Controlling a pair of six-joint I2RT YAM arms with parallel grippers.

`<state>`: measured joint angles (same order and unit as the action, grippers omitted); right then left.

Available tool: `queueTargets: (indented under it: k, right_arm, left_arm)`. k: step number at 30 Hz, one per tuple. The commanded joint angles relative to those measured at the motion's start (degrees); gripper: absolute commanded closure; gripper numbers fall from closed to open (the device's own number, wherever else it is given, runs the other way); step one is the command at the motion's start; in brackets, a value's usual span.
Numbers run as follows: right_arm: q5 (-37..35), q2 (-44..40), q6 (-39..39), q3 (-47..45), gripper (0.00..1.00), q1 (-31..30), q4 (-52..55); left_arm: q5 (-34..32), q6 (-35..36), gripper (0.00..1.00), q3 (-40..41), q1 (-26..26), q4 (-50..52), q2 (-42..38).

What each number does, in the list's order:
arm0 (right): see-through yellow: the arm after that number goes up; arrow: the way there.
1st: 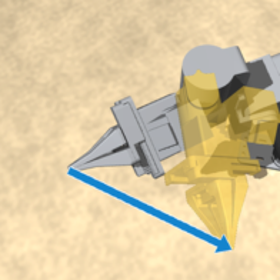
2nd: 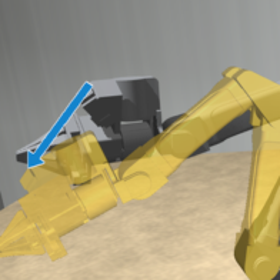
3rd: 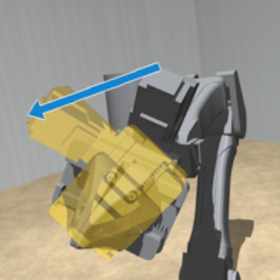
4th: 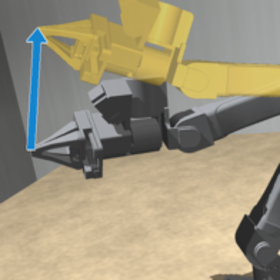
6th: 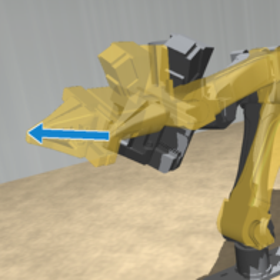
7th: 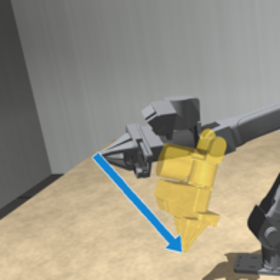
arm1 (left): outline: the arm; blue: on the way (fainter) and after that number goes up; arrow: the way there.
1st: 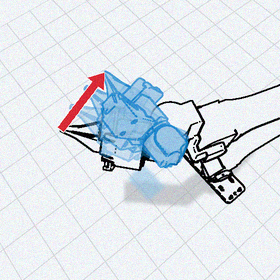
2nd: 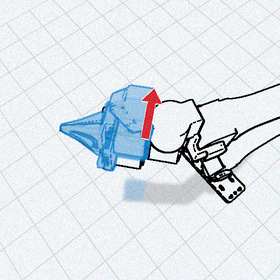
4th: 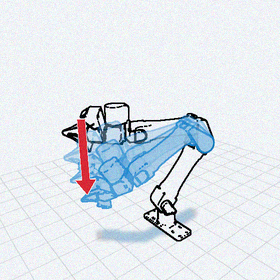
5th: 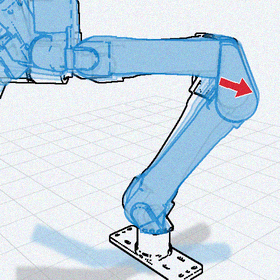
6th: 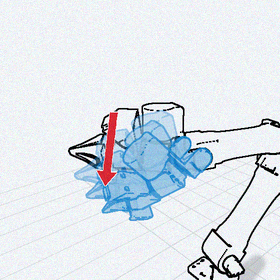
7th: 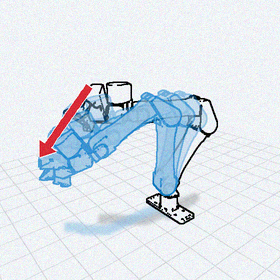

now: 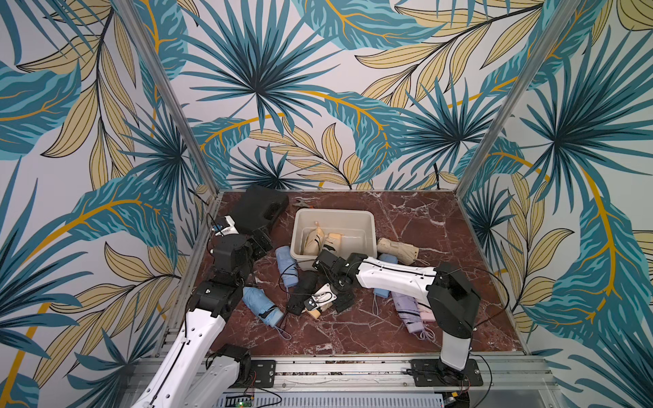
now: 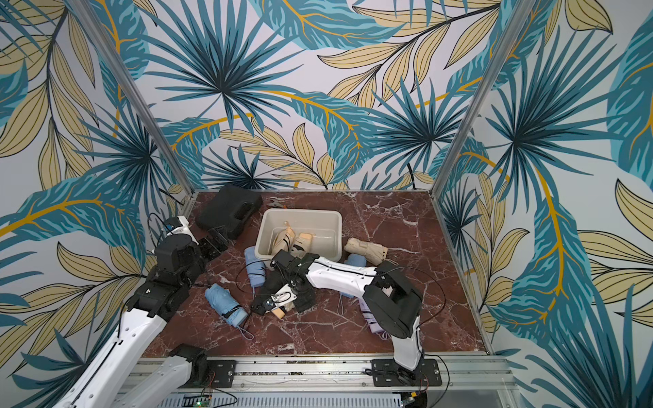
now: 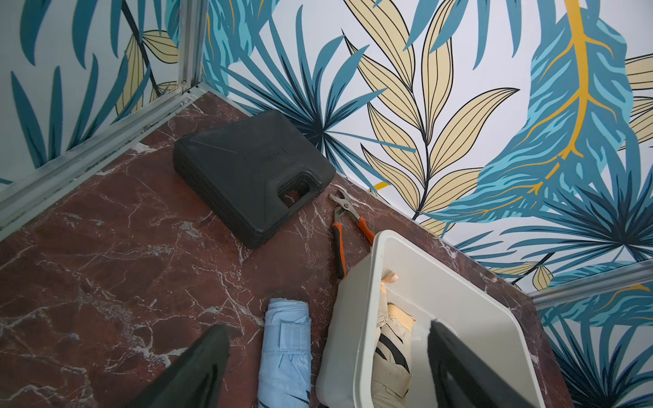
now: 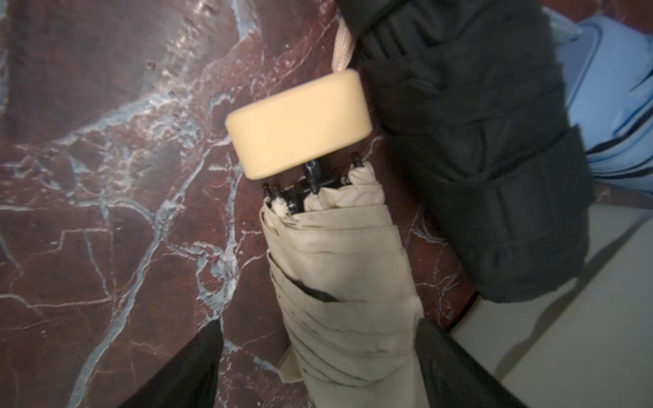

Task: Put the umbrella into the storage box
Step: Pick up the umbrella from the center of the board.

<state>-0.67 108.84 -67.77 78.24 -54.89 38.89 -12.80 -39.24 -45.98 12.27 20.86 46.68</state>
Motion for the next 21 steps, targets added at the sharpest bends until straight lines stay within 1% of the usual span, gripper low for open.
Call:
queueTargets:
  k: [1, 7, 12, 18, 21]
  right_arm:
    - [-1.5, 0.9, -1.8, -0.6, 0.12, -0.4, -2.3]
    - [-1.4, 2.3, -2.5, 0.1, 0.12, -0.6, -2.9]
    - [-3.2, 5.4, -2.1, 2.4, 0.19, -0.6, 1.7]
    - [-4.6, 7.8, -2.3, 3.5, 0.19, -0.5, 1.5]
    - [-4.7, 9.0, -2.4, 4.1, 0.2, -0.5, 1.6]
  left_arm:
    - [-1.2, 0.8, 0.09, 1.1, -0.6, 1.9, -1.4]
    - [-1.4, 0.8, 0.09, 1.5, -0.5, 1.9, -2.0]
    - [-1.4, 0.8, 0.09, 1.6, -0.5, 1.8, -2.1]
    - [-1.3, 0.8, 0.09, 2.1, -0.5, 1.2, -2.1]
    - [-1.1, 0.8, 0.09, 2.0, -0.5, 1.2, -2.2]
